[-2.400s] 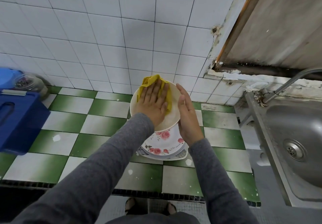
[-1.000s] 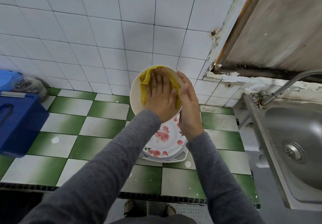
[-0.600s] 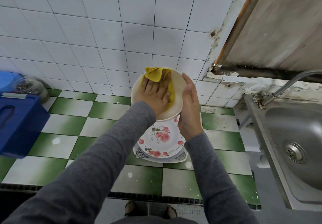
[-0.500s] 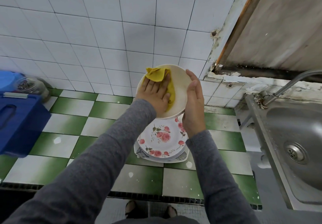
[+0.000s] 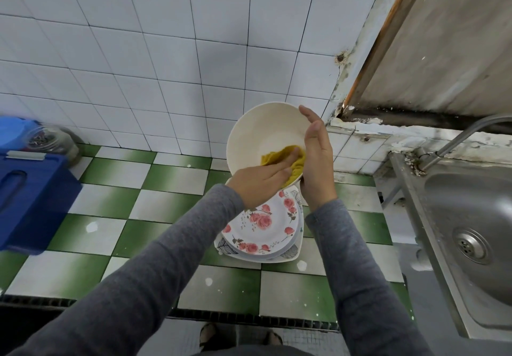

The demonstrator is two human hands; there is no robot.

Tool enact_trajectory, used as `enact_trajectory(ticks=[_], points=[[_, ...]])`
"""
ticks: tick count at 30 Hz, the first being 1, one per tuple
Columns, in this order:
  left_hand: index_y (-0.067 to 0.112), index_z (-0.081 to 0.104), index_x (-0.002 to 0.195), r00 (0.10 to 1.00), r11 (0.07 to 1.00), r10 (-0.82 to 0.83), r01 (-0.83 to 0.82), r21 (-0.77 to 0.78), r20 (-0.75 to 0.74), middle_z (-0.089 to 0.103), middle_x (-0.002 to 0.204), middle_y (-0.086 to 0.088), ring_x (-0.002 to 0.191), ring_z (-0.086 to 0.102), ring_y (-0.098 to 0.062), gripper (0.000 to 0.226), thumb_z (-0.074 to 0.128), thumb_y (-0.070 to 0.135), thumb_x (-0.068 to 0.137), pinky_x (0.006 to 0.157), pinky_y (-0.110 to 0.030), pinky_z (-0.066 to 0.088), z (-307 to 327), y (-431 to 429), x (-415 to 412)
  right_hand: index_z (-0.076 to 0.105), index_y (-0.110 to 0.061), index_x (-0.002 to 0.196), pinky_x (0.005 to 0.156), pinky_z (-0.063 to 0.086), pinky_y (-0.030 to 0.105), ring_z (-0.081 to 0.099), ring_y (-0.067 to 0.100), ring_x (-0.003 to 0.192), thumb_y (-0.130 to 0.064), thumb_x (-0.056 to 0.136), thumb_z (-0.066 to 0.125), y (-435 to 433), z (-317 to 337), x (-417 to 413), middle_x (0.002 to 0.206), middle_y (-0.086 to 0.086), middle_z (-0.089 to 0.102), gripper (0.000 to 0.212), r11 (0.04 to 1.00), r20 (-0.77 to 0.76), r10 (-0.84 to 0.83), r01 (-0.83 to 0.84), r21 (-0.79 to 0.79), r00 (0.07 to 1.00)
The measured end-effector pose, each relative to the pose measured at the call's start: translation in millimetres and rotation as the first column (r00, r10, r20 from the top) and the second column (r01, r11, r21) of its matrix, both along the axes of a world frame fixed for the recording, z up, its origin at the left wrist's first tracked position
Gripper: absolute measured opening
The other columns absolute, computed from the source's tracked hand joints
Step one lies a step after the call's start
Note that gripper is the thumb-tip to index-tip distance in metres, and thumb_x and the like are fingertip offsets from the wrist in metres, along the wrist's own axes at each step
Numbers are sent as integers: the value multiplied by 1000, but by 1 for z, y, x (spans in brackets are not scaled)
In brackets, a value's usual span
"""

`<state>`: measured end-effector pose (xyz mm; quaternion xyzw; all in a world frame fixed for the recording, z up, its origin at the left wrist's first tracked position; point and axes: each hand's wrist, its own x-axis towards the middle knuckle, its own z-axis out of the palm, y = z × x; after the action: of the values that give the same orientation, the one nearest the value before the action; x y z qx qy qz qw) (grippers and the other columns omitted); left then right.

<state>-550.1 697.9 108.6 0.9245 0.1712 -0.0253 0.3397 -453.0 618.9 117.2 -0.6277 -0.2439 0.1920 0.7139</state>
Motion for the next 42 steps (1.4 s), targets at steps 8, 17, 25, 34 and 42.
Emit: enact_trajectory(ticks=[8, 17, 25, 34, 42], points=[[54, -6, 145, 977, 985, -72, 38, 166, 203, 62, 89, 10, 77, 60, -9, 68, 37, 68, 94, 73, -22, 48, 6, 0, -12, 58, -32, 132, 96, 56, 50, 62, 28, 121, -50, 105, 34, -2, 6, 13, 134, -1, 61, 40, 993, -248, 98, -78, 88, 964], [50, 48, 137, 895, 997, 20, -49, 54, 446, 64, 101, 11, 79, 61, -13, 48, 54, 50, 89, 76, -37, 57, 7, 16, -10, 62, -44, 127, 82, 58, 43, 64, 25, 106, -59, 94, 57, -4, 17, 26, 123, -1, 64, 36, 944, -463, 161, -273, -184, 871], [57, 67, 107, 730, 714, 517, -78, -696, 448, 66, 106, 28, 87, 64, 1, 35, 62, 31, 83, 72, -27, 57, 11, 18, -18, 57, -46, 134, 99, 44, 36, 57, 7, 117, -67, 95, 45, -17, -4, 17, 132, -15, 63, 46, 949, -345, 143, -227, -219, 928], [44, 66, 114, 691, 251, 697, 12, -968, 190, 70, 118, 4, 96, 68, -24, 47, 70, 47, 67, 69, -43, 58, -11, 29, -20, 57, -27, 135, 107, 44, 48, 56, 24, 130, -39, 97, 49, -31, -38, 23, 136, 0, 64, 41, 955, -543, 287, -188, 232, 789], [44, 49, 135, 587, 212, 794, -27, -977, 156, 66, 132, -1, 106, 68, -25, 47, 63, 34, 91, 81, -42, 59, -23, 38, -20, 77, -23, 102, 94, 53, 46, 68, 20, 99, -20, 95, 53, -39, -43, 22, 108, 2, 74, 25, 926, -598, 336, -140, 350, 727]])
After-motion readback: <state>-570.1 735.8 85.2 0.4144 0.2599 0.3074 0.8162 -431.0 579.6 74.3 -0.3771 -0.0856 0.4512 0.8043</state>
